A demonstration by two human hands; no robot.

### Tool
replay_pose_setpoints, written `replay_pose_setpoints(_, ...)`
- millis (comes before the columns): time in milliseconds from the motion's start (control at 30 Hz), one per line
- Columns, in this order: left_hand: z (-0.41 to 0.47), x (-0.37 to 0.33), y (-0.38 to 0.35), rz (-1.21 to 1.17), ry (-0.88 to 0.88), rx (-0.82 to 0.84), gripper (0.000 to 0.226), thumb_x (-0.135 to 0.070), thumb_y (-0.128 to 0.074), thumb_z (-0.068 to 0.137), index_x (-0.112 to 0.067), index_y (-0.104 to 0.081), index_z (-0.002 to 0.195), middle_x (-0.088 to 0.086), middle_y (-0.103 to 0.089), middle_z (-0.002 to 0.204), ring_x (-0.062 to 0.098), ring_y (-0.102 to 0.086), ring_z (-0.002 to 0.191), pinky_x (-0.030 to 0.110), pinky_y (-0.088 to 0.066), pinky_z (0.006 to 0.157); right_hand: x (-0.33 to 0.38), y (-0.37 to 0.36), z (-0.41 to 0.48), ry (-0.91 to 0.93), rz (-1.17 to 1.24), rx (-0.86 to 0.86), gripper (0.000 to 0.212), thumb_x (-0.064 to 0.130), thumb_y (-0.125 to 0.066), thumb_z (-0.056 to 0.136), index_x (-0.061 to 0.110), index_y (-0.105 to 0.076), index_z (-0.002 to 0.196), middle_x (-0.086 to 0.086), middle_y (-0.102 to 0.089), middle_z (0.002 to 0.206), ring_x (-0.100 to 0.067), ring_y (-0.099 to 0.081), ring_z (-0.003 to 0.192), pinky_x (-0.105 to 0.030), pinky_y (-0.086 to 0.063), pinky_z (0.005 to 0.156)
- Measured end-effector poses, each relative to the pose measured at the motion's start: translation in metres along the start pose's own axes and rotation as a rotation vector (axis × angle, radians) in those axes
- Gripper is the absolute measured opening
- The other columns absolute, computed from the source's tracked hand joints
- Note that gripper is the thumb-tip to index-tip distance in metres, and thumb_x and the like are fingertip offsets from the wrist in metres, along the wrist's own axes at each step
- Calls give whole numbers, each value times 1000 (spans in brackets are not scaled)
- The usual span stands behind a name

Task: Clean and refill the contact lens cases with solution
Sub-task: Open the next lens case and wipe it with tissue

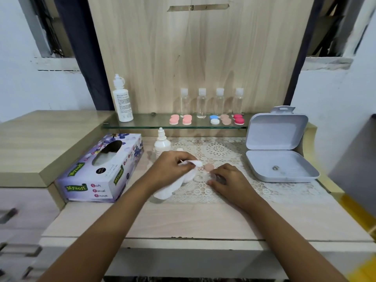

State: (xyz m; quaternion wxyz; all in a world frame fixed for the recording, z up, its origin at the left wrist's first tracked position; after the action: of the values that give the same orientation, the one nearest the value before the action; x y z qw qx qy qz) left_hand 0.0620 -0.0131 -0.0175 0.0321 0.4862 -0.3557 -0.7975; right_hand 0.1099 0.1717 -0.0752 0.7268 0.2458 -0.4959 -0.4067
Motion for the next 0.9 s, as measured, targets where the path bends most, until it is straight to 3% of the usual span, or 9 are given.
replay_pose_setpoints(133, 14, 19, -21, 84, 7, 20, 20, -16, -63, 87, -22, -69, 106, -14, -65, 99, 2, -59, 96, 8, -41, 79, 0, -1, 0, -2, 6, 0, 22, 31, -67, 83, 15, -67, 99, 4, -54, 94, -13, -49, 92, -25, -39, 82)
replay_pose_setpoints(267, 20, 27, -31, 103, -2, -4, 21, -18, -65, 85, -22, -61, 105, -10, -61, 93, 3, -57, 89, 6, -39, 73, 0, -1, -1, -2, 32, -15, 21, 30, -67, 82, 18, -67, 99, 8, -51, 91, -10, -48, 91, -23, -38, 79)
replay_pose_setpoints(433, 20, 28, -34, 143, -116, -55, 12, -14, -68, 82, -17, -57, 81, -6, -57, 83, 4, -51, 75, 18, -39, 68, -1, -2, 1, 2, 27, -16, 20, 30, -68, 82, 18, -68, 98, 6, -53, 92, -12, -49, 93, -25, -40, 82)
replay_pose_setpoints(500, 19, 31, -37, 169, -136, -31, 4, -18, -69, 83, -15, -66, 83, -8, -59, 85, 6, -56, 81, 20, -43, 74, -2, -2, 1, 1, 30, -16, 18, 30, -68, 82, 19, -68, 96, 8, -52, 90, -11, -49, 92, -25, -40, 82)
replay_pose_setpoints(700, 9, 35, -36, 347, -300, 26, 28, -33, -54, 87, -14, -73, 95, -14, -50, 93, 3, -47, 87, 13, -37, 76, -1, -2, 1, 4, 15, -12, 19, 31, -67, 82, 17, -68, 96, 7, -51, 90, -14, -49, 93, -30, -41, 85)
replay_pose_setpoints(900, 8, 36, -39, 414, -337, 62, 26, -33, -56, 83, -17, -74, 95, -11, -49, 95, 13, -49, 88, 29, -43, 77, 0, -2, 2, 7, -12, 14, 23, 31, -65, 84, 19, -67, 104, 9, -49, 93, -16, -48, 99, -32, -40, 89)
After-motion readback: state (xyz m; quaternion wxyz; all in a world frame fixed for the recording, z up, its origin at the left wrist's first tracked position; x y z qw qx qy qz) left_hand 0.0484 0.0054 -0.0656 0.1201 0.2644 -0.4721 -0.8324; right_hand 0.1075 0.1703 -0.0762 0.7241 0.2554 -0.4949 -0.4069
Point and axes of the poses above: each hand's wrist, its own z-axis towards the middle knuckle, its own y-axis out of the back of the hand, x = y × z, the point moved 3 cm from there along z, towards the middle knuckle
